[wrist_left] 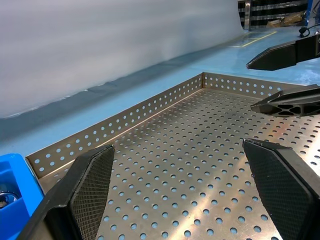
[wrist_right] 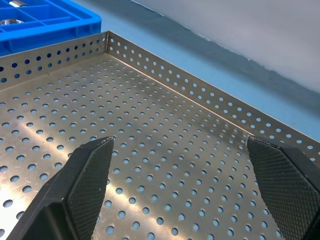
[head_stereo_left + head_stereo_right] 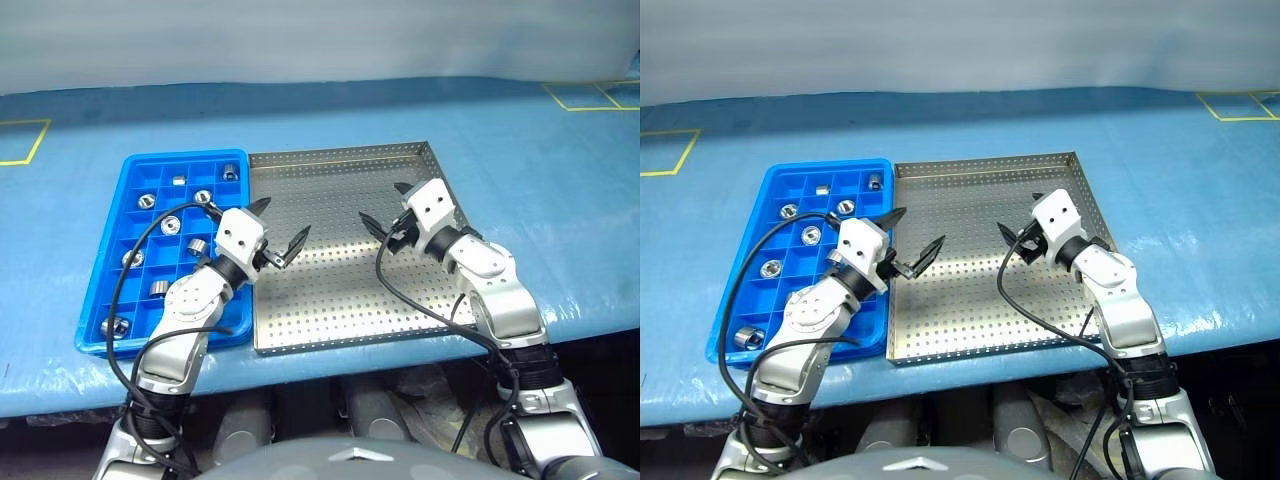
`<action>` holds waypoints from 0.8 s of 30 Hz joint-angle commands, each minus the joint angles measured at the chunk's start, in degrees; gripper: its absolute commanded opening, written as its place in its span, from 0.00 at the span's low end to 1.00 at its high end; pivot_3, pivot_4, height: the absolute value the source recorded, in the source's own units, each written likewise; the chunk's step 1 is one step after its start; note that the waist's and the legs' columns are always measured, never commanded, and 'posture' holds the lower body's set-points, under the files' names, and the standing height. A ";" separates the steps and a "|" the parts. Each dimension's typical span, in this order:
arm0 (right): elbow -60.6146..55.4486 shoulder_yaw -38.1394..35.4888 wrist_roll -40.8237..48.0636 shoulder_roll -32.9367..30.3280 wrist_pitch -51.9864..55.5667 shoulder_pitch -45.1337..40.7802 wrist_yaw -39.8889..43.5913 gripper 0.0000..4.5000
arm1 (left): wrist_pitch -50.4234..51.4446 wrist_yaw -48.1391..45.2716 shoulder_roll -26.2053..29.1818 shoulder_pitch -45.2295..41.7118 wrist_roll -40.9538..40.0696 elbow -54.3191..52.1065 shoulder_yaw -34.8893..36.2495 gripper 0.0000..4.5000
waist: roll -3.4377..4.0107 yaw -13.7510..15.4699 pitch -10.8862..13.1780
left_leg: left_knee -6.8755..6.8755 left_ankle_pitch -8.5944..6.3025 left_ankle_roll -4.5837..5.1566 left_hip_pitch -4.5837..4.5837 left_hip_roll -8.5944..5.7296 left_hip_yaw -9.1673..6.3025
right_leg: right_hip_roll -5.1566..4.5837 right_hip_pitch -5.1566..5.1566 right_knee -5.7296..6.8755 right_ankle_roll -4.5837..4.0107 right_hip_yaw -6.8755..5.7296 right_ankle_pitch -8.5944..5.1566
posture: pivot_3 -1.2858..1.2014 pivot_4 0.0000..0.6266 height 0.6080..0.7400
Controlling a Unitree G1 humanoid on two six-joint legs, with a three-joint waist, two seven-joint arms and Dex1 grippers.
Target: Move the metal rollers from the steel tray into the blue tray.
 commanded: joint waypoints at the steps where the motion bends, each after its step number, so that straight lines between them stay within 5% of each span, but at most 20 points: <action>1: -1.39 -0.76 0.10 -0.28 -0.49 -0.20 -0.01 1.00 | -1.49 0.38 -0.24 -0.90 0.15 -1.55 0.59 1.00 | 0.00 -0.02 0.00 | 0.00 0.00 0.00 0.00 0.00 0.00 | 0.00 0.00 0.00 0.00 0.00 0.00 | 0.45 0.24 1.00; 24: 0.83 -0.81 -2.22 5.02 -1.38 -1.35 -6.31 1.00 | -1.98 3.50 -0.52 1.33 2.83 -2.73 0.43 1.00 | 0.00 0.46 0.00 | 0.02 0.00 0.00 0.00 0.00 0.00 | -0.01 0.00 0.01 0.01 0.00 0.01 | 0.46 0.24 1.00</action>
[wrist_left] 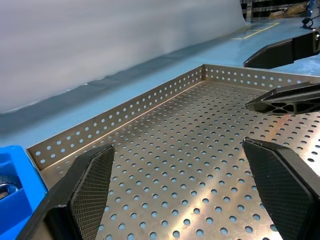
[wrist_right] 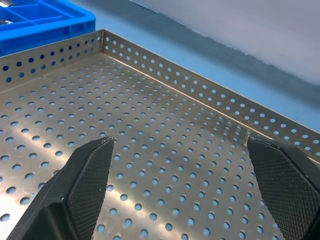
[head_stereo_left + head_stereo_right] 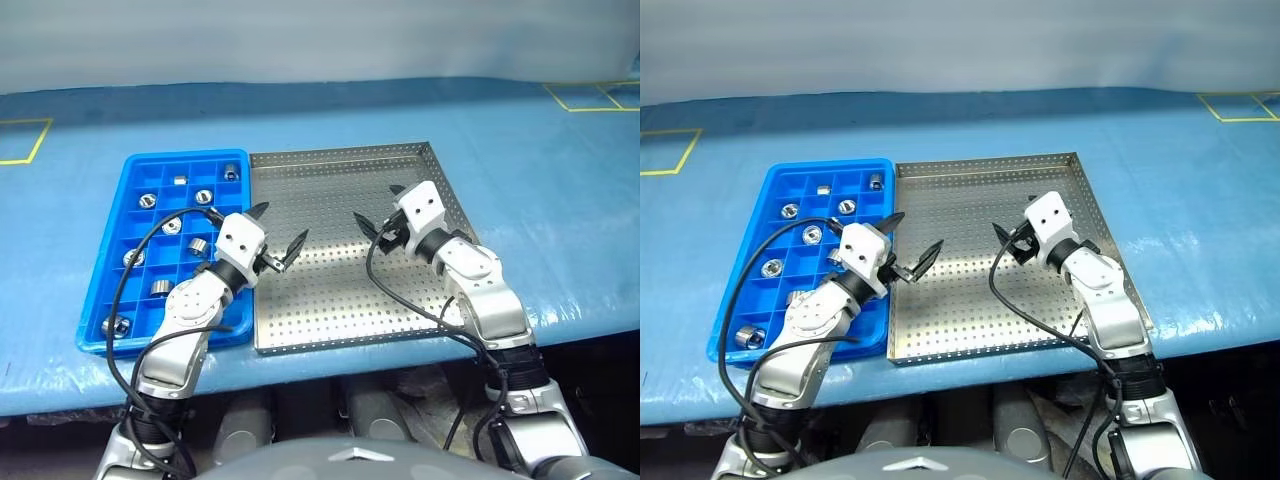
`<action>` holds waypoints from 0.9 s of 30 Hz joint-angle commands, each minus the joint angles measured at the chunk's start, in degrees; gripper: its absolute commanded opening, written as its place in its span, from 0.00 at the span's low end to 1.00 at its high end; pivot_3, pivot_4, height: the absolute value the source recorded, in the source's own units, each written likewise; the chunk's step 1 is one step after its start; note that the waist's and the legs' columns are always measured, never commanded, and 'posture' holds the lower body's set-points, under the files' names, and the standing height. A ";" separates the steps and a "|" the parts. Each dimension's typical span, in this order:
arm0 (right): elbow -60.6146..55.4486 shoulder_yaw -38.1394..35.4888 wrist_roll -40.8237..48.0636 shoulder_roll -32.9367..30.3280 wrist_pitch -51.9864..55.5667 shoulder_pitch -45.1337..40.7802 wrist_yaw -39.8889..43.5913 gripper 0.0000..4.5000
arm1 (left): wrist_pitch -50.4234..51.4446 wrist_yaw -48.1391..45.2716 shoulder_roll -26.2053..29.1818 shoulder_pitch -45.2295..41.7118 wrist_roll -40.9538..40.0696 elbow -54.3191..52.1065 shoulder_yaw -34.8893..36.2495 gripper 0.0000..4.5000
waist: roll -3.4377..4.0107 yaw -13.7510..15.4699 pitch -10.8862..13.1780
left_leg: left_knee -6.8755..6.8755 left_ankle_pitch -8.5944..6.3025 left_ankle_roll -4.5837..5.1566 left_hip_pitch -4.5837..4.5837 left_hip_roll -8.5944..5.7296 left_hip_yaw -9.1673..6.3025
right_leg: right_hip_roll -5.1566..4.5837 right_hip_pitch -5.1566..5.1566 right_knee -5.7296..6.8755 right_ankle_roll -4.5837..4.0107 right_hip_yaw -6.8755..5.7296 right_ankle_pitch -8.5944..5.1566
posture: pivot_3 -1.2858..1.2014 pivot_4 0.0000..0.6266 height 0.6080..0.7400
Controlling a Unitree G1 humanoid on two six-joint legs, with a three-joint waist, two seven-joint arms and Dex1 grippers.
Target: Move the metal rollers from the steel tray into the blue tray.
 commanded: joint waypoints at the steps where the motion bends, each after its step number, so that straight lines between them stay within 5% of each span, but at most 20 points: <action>1: -0.41 -1.55 0.25 0.66 -1.41 -1.28 -1.30 1.00 | -2.10 1.16 -0.48 -0.30 0.62 -2.36 0.93 1.00 | 0.00 0.12 0.00 | 0.00 0.00 0.00 0.00 0.00 0.00 | 0.00 0.00 0.00 0.00 0.00 0.00 | 0.46 0.24 1.00; 27: -3.39 -1.06 3.64 -3.06 0.81 0.07 5.42 1.00 | -0.72 -1.70 -0.16 -1.55 -3.43 -2.06 1.78 1.00 | 0.01 0.21 0.00 | 0.02 -0.01 0.02 0.00 0.00 0.01 | 0.01 0.01 0.00 0.00 -0.01 0.00 | 0.46 0.24 1.00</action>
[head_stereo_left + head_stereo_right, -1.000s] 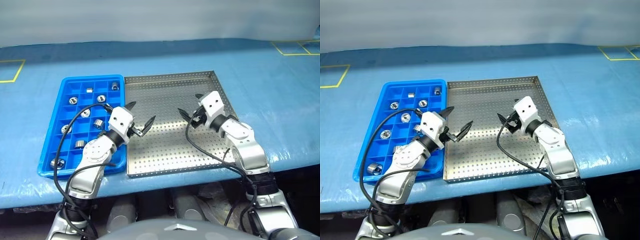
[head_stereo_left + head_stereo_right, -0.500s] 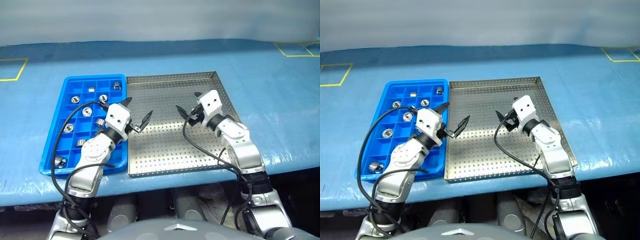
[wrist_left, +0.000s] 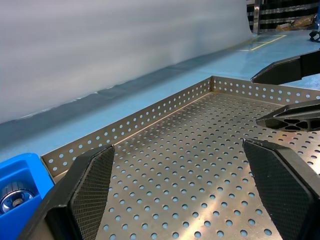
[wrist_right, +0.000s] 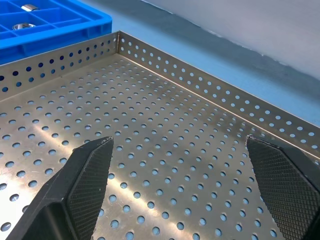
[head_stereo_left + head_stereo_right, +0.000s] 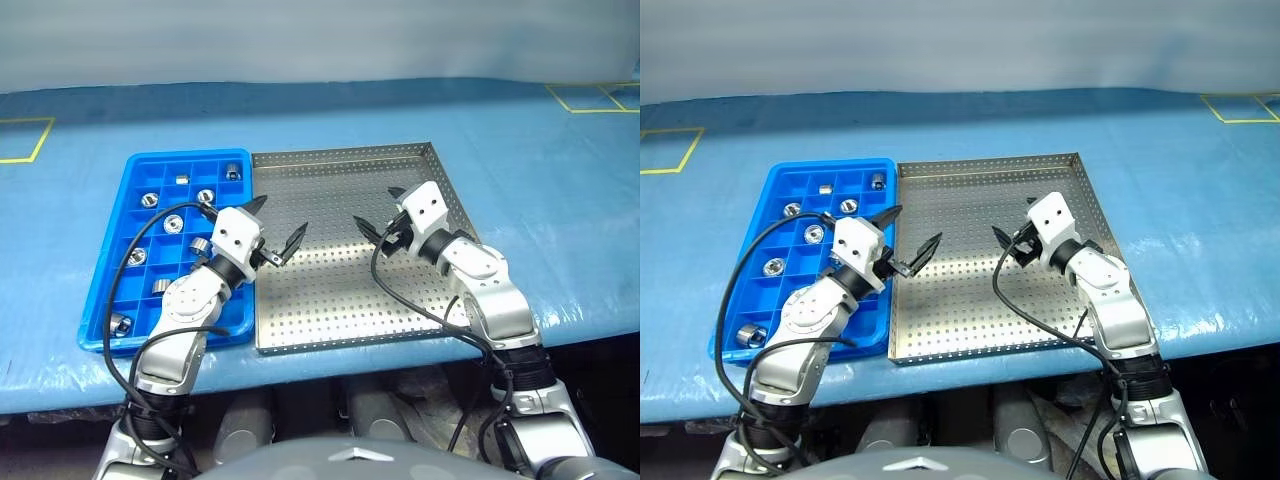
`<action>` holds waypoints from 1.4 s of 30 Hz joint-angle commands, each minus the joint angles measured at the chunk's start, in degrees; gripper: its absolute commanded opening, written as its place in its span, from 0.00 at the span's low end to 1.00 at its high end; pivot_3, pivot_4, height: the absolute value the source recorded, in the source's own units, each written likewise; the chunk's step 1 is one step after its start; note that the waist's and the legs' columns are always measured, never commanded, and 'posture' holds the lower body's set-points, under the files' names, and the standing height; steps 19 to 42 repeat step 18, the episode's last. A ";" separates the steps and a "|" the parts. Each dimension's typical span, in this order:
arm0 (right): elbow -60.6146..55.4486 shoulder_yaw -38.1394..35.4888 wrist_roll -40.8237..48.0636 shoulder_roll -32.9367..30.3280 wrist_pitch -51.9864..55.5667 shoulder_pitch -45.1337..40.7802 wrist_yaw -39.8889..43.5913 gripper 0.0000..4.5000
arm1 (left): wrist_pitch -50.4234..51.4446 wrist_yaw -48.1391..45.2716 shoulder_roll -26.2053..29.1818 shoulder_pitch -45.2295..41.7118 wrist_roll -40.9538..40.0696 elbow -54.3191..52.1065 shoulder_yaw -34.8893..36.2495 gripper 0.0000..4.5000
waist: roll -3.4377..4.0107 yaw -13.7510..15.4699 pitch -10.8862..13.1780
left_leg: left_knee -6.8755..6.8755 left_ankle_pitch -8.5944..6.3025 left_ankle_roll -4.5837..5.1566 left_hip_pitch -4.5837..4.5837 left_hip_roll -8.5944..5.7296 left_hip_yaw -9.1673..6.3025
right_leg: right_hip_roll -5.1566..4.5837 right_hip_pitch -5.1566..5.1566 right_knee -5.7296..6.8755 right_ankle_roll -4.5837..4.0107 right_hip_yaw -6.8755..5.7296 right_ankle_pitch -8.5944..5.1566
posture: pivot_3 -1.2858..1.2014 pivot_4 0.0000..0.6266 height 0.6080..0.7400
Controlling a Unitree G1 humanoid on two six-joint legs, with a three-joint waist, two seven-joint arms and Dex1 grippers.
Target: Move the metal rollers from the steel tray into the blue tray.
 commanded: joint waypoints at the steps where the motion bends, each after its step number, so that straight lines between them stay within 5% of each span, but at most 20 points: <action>1: -2.33 -0.86 0.52 -0.28 -0.63 -0.26 0.15 1.00 | -0.09 0.06 -0.20 -0.48 -0.61 -2.09 0.69 1.00 | 0.00 0.00 0.00 | 0.00 0.00 0.00 0.00 0.00 0.00 | 0.00 0.00 0.00 0.00 0.00 0.00 | 0.46 0.24 1.00; 42: -1.66 -1.09 -0.27 -0.57 -1.69 -0.54 -0.25 1.00 | -1.26 0.09 -0.42 -0.60 -0.07 -0.95 0.27 1.00 | 0.00 -0.05 0.00 | 0.00 0.00 0.00 0.00 0.00 0.00 | 0.00 0.00 0.00 0.00 0.00 0.00 | 0.46 0.24 1.00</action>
